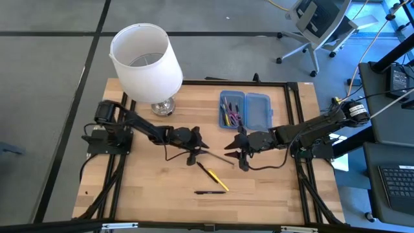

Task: Pick & place school supplies into a supply box
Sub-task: Put the black pencil into the blue supply box

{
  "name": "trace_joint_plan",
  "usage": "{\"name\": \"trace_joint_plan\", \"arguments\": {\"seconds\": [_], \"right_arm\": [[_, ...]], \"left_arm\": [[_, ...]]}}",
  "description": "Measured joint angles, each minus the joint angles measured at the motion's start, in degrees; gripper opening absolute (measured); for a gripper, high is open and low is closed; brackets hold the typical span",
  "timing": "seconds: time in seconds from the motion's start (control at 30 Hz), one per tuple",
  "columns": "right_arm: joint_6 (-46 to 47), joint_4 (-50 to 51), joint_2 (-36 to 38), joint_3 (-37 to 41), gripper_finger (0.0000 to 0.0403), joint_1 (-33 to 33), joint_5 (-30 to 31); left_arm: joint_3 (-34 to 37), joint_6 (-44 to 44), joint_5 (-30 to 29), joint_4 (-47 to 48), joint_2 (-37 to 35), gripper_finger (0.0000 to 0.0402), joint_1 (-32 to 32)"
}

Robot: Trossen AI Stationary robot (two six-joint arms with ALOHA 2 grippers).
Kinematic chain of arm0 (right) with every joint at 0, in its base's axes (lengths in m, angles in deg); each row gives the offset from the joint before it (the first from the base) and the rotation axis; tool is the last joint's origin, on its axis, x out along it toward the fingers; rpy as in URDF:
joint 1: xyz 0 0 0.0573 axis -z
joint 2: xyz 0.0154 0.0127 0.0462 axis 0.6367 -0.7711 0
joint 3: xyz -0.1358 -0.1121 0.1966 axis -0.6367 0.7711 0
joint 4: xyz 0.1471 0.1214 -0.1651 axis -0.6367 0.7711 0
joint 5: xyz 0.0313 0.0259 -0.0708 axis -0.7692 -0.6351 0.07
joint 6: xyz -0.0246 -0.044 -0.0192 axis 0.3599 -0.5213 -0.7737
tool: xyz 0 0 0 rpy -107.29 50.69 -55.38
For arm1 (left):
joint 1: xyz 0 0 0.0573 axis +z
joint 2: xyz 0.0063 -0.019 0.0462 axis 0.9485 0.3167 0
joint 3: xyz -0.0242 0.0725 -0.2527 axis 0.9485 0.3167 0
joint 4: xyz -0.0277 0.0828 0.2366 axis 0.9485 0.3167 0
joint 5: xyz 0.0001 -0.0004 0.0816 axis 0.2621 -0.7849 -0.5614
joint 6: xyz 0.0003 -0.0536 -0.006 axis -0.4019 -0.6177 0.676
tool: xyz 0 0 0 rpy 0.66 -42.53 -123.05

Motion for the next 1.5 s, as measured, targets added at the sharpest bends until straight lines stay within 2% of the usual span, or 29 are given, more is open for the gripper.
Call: {"name": "trace_joint_plan", "arguments": {"seconds": [0.23,0.47,0.83,1.3,1.5], "right_arm": [[1.47,0.11,-0.01,-0.02,0.0131,0.02,-0.02],[2.03,0.18,-0.01,-0.02,0.0131,0.02,-0.05],[2.61,0.59,-0.01,-0.02,0.0131,0.04,-0.09],[2.59,0.59,-0.01,-0.04,0.0131,0.04,-0.09],[3.68,0.61,0.58,-0.04,0.0131,0.03,-0.13]], "left_arm": [[-5.52,4.88,6.33,0.27,6.61,0.0095,0.46],[-7.19,5.88,6.29,0.33,11.21,0.0095,0.63],[-7.25,12.27,6.27,2.93,11.58,0.0093,0.77],[-7.15,12.12,6.0,4.39,11.68,0.0019,0.79],[-7.04,11.85,5.93,3.96,11.75,0.0012,0.79]]}}
